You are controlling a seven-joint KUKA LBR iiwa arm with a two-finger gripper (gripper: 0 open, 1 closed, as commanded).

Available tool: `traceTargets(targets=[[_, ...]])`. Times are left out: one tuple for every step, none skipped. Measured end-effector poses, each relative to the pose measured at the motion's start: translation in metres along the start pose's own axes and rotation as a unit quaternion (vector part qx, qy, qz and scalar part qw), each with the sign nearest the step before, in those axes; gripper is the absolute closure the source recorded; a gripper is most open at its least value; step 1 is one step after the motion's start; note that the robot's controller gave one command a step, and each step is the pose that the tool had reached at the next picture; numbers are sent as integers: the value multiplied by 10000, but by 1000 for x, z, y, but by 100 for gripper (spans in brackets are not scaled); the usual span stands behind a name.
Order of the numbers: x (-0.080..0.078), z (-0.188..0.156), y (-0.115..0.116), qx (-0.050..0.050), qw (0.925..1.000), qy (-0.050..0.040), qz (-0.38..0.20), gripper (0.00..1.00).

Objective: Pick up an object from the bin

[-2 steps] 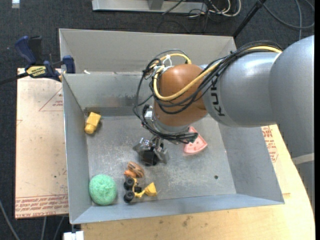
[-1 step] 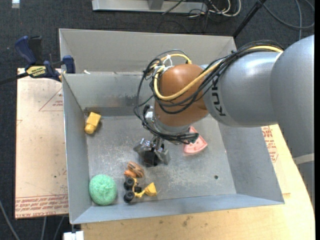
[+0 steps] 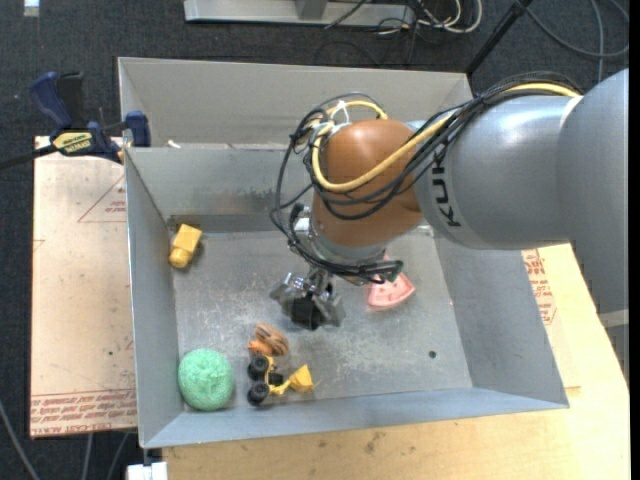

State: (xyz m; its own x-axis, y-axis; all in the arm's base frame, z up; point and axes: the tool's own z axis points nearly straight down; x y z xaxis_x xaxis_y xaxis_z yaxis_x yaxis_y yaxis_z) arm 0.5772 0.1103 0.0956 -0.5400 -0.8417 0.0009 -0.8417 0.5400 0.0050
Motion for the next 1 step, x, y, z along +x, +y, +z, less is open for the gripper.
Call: traceTargets(targets=[[-2, -14, -2, 34, 10000, -27, 1, 100]])
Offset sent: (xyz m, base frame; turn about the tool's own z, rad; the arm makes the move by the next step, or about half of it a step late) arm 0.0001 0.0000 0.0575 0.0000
